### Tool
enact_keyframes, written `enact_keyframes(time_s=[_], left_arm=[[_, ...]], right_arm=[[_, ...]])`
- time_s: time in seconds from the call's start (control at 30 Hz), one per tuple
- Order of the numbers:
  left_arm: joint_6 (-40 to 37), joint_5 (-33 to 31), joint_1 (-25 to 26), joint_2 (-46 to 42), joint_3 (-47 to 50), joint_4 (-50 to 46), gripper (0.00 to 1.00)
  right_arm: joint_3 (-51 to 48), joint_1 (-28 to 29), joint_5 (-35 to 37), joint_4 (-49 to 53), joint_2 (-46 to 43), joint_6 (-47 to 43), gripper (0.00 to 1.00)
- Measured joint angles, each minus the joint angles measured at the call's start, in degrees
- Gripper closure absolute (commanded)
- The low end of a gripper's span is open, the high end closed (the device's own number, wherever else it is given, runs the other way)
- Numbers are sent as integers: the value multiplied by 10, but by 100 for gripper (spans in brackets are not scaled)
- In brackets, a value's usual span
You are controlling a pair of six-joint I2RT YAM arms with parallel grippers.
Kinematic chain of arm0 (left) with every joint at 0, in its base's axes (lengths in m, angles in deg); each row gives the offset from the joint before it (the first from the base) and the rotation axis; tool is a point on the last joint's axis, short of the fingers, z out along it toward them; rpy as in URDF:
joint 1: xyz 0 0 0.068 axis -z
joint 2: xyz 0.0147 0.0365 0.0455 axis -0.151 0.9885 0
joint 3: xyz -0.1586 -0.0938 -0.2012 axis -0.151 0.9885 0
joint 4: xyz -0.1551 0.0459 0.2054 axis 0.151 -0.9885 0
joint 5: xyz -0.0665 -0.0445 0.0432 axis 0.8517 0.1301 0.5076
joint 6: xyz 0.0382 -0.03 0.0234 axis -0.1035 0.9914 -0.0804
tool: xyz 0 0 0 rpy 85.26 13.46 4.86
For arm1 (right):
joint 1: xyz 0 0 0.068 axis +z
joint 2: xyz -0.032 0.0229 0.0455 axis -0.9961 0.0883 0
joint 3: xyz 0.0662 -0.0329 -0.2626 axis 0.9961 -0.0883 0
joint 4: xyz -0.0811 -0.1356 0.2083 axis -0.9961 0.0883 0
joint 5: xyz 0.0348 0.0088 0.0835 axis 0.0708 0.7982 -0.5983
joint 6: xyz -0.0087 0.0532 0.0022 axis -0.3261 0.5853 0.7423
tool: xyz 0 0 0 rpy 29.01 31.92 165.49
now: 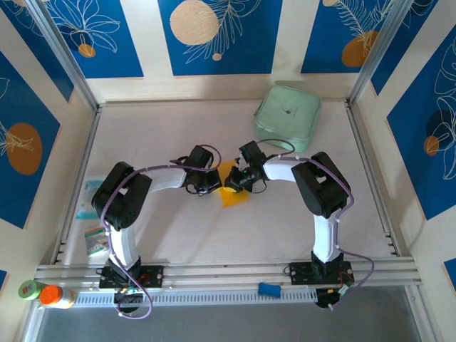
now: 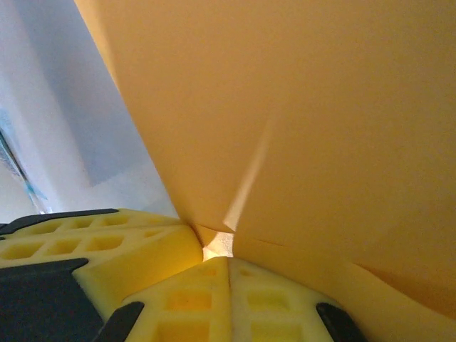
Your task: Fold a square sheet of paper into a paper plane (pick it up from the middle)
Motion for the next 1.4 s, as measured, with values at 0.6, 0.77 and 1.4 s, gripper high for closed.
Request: enact_keyframes(time_s=[0.6, 0.77, 1.4], left_arm=[[-30, -17, 5, 9, -24, -34, 100], [-33, -17, 5, 12, -30, -42, 100], [-78, 12, 9, -16, -70, -78, 96]], right_arm=[[-16, -22, 0, 18, -51, -7, 99], [-40, -23, 5, 18, -45, -7, 99], [-41, -18, 26, 25, -39, 6, 99]])
